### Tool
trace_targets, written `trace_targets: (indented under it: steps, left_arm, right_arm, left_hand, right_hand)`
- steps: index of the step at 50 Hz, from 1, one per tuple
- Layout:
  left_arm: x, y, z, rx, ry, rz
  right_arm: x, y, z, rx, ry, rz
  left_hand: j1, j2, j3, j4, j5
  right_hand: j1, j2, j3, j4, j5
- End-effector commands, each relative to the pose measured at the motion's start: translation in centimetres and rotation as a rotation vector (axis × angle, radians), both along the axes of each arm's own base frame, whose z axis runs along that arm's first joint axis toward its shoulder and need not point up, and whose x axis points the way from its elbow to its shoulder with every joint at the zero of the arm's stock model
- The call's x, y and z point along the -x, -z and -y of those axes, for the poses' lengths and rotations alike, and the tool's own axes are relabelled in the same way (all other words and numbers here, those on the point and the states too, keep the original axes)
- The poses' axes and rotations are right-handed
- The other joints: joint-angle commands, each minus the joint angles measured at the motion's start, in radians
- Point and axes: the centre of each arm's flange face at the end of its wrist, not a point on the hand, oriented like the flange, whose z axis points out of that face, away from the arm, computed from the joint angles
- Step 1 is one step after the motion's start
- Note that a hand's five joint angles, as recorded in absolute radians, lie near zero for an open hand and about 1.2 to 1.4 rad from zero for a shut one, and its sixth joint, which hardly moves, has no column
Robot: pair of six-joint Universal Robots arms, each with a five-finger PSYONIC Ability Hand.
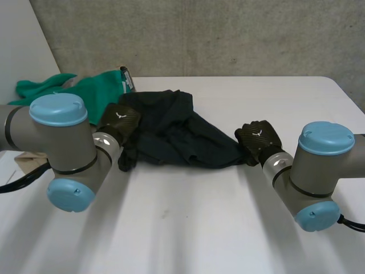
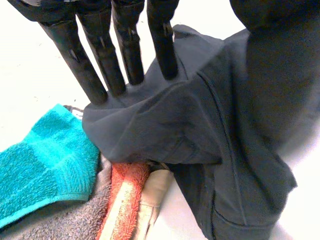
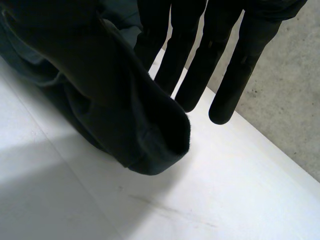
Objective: Fold the laundry.
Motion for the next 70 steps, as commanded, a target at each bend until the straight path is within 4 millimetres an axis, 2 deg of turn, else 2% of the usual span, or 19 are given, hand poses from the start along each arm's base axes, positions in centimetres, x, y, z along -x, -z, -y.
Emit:
trace_targets:
  steps: [1, 5, 9, 11, 17, 21, 24, 28, 35, 36, 38, 39, 43, 48, 51, 56, 61, 66, 70]
  left_arm:
    - [0.9, 0.6, -0.8, 0.009, 0.071, 0.058]
    - [1.5, -0.1, -1.9, 0.006, 0.110, 0.060]
    - [1.8, -2.3, -3.9, -0.003, 0.141, 0.055]
    - [2.5, -5.7, -6.7, 0.008, 0.194, 0.023]
    - [5.5, -12.2, -13.9, 0.084, 0.351, -0.154]
    - [7.8, -12.9, -16.2, 0.085, 0.402, -0.231]
    - [9.2, -12.3, -16.9, 0.076, 0.407, -0.242]
    - [11.3, -10.2, -17.1, 0.052, 0.378, -0.223]
    - [13.8, -6.3, -17.8, -0.038, 0.360, -0.175]
    - [13.9, -6.1, -17.9, -0.050, 0.362, -0.175]
    - [14.0, -6.1, -18.1, -0.078, 0.355, -0.188]
    - [13.9, -6.4, -18.1, -0.081, 0.352, -0.198]
    - [12.9, -9.0, -17.4, -0.069, 0.322, -0.257]
    - [10.3, -11.9, -14.4, -0.015, 0.252, -0.288]
    - [8.8, -12.6, -11.9, 0.018, 0.205, -0.272]
    - [7.6, -11.8, -8.4, 0.042, 0.212, -0.189]
    - [7.5, -9.4, -5.2, 0.056, 0.284, -0.071]
    - [8.0, -5.8, -2.5, 0.054, 0.377, 0.041]
    - [9.0, -2.9, -2.5, 0.023, 0.470, 0.115]
  right_arm:
    - [0.5, -0.3, 0.6, -0.011, 0.022, 0.021]
    - [1.0, -0.9, 1.1, -0.009, 0.042, 0.035]
    - [2.2, -3.8, 2.2, 0.045, 0.079, 0.073]
    - [3.0, -7.4, 3.9, 0.149, 0.101, 0.118]
    - [1.6, -12.7, 7.8, 0.346, 0.064, 0.220]
    - [-0.2, -14.3, 10.3, 0.435, 0.040, 0.268]
    - [-1.2, -14.2, 11.5, 0.468, 0.035, 0.285]
    - [-2.8, -12.4, 12.7, 0.473, 0.025, 0.297]
    - [-4.8, -7.9, 13.1, 0.431, 0.004, 0.299]
    - [-4.9, -7.6, 13.3, 0.434, 0.012, 0.308]
    - [-4.8, -7.5, 13.4, 0.429, 0.027, 0.319]
    - [-4.7, -7.4, 13.5, 0.423, 0.037, 0.327]
    - [-3.4, -10.0, 13.6, 0.436, 0.112, 0.373]
    - [-0.5, -14.9, 12.0, 0.393, 0.198, 0.353]
    - [1.4, -17.1, 10.4, 0.337, 0.230, 0.325]
    - [4.3, -18.9, 7.7, 0.205, 0.285, 0.287]
    - [6.9, -17.7, 4.9, -0.012, 0.347, 0.246]
    - [8.4, -13.2, 1.3, -0.324, 0.397, 0.208]
    - [8.8, -10.0, -1.6, -0.495, 0.415, 0.188]
  left_hand:
    - [0.706, 0.734, 0.734, 0.735, 0.747]
    - [0.771, 0.800, 0.799, 0.800, 0.813]
    - [0.771, 0.800, 0.799, 0.800, 0.813]
    - [0.771, 0.800, 0.799, 0.800, 0.813]
    - [0.771, 0.800, 0.799, 0.800, 0.813]
    - [0.771, 0.800, 0.799, 0.800, 0.813]
    - [0.771, 0.800, 0.799, 0.800, 0.813]
    - [0.661, 0.689, 0.689, 0.690, 0.702]
    - [-0.155, -0.127, -0.127, -0.126, -0.114]
    - [-0.203, -0.174, -0.175, -0.173, -0.161]
    - [-0.329, -0.300, -0.301, -0.300, -0.287]
    - [-0.370, -0.341, -0.342, -0.341, -0.328]
    - [-0.450, -0.422, -0.422, -0.421, -0.409]
    - [-0.450, -0.422, -0.422, -0.421, -0.409]
    - [-0.450, -0.422, -0.422, -0.421, -0.409]
    - [-0.450, -0.422, -0.422, -0.421, -0.409]
    - [-0.450, -0.422, -0.422, -0.421, -0.409]
    - [-0.450, -0.422, -0.422, -0.421, -0.409]
    - [-0.450, -0.422, -0.422, -0.421, -0.409]
  right_hand:
    - [0.266, 0.218, 0.221, 0.220, 0.226]
    - [0.266, 0.218, 0.221, 0.220, 0.226]
    - [0.266, 0.218, 0.221, 0.220, 0.226]
    - [0.266, 0.218, 0.221, 0.220, 0.226]
    - [0.266, 0.218, 0.221, 0.220, 0.226]
    - [0.266, 0.218, 0.221, 0.220, 0.226]
    - [0.266, 0.218, 0.221, 0.220, 0.226]
    - [0.266, 0.218, 0.221, 0.220, 0.226]
    - [0.222, 0.174, 0.177, 0.176, 0.182]
    - [-0.197, -0.245, -0.242, -0.243, -0.237]
    - [-0.744, -0.792, -0.789, -0.790, -0.785]
    - [-0.955, -1.003, -1.001, -1.002, -0.996]
    - [-0.955, -1.003, -1.001, -1.002, -0.996]
    - [-0.955, -1.003, -1.001, -1.002, -0.996]
    - [-0.955, -1.003, -1.001, -1.002, -0.996]
    - [-0.955, -1.003, -1.001, -1.002, -0.996]
    - [-0.955, -1.003, -1.001, -1.002, -0.996]
    - [-0.955, -1.003, -1.001, -1.002, -0.996]
    - [-0.955, -1.003, -1.001, -1.002, -0.996]
